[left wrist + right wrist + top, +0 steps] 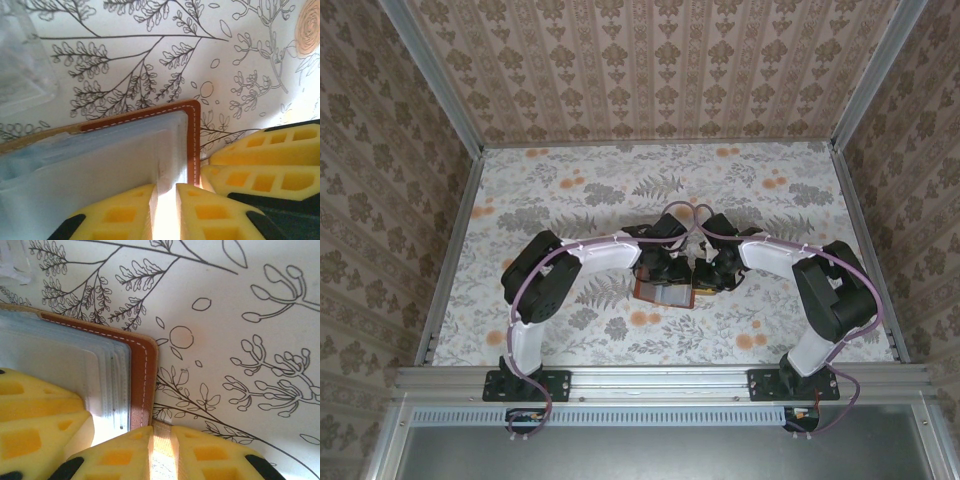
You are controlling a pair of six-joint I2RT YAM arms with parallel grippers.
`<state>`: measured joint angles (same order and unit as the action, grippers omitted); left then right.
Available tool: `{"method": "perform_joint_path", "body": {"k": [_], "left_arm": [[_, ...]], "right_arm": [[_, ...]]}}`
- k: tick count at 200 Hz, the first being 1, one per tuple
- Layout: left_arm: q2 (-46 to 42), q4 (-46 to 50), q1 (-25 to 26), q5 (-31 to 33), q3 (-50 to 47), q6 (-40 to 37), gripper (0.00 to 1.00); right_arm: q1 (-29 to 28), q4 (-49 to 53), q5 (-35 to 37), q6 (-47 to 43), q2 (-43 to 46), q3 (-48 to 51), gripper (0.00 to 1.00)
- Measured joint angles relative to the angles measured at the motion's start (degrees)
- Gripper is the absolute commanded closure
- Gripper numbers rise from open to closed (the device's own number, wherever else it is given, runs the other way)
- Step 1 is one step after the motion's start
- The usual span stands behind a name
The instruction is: Take the credit cards out of the card holder
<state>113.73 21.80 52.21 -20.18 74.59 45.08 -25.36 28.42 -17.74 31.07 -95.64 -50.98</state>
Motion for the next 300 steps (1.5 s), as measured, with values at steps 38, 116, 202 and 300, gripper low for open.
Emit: {"method": "perform_joint_path", "body": {"k": [38,116,202,300], "left_arm": [[-0.26,5.14,0.00,3.52,1.86,-1.77,0.72],[-0.57,17.73,0.26,13.49,5.64,-5.57,0.64],[-1.05,23.91,0.26,18.56,7.17,-7.43,0.69],[-5.68,22.27,1.05,17.88,3.98,-7.76,0.95]], "right_arm": [[0.00,-0.02,0.00,-0.57,0.00,0.00,0.77],[0.00,-0.04,0.00,-0.90,0.00,0.00,0.77],[0.00,-0.07,-0.02,-0.90,0.00,0.00,0.77],[0.00,-0.07,-0.07,-0.94,0.00,0.00,0.76]]}}
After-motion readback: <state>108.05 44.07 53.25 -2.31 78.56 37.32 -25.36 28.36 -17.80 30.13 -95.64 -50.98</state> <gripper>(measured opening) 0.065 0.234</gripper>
